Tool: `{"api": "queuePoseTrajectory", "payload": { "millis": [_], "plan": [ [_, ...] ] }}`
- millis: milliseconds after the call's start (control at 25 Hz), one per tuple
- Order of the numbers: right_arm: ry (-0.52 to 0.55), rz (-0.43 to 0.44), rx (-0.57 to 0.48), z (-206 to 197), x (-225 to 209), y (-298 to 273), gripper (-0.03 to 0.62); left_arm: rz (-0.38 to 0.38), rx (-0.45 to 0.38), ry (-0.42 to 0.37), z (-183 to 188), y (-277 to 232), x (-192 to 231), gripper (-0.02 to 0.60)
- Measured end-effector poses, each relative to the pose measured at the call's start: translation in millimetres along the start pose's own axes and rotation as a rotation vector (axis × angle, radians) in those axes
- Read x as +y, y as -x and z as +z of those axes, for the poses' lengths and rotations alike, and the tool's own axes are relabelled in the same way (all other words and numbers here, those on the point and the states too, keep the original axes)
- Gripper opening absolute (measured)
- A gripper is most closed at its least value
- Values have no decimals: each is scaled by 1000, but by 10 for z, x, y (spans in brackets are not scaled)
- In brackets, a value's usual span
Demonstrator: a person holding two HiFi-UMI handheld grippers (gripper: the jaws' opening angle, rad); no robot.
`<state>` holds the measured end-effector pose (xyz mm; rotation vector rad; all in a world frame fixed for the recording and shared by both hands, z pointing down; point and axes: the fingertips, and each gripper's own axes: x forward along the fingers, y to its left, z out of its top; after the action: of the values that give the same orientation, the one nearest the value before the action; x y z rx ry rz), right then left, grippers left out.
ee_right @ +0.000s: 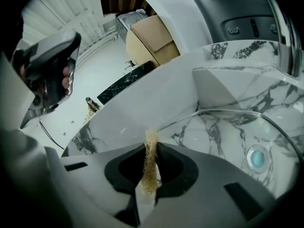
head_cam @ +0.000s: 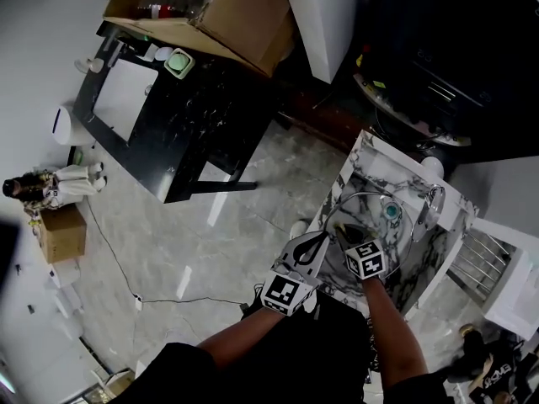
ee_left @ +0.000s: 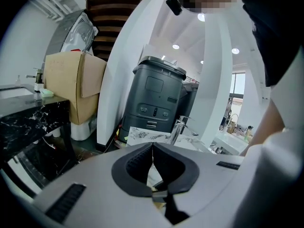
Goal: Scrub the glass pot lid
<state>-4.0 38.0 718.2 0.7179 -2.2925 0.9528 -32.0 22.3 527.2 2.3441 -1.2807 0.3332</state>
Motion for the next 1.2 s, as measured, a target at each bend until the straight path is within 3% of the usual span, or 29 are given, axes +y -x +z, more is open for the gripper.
{"api": "queuePoseTrajectory", "payload": {
  "millis": [760, 1200],
  "plan": [
    [34, -42, -6, 15, -284, -35, 57, -38, 28, 2, -50, -52, -19, 17],
    [21, -114, -41, 74, -518, 53, 57, -51, 36, 2, -93, -69, -97, 17]
  ]
}}
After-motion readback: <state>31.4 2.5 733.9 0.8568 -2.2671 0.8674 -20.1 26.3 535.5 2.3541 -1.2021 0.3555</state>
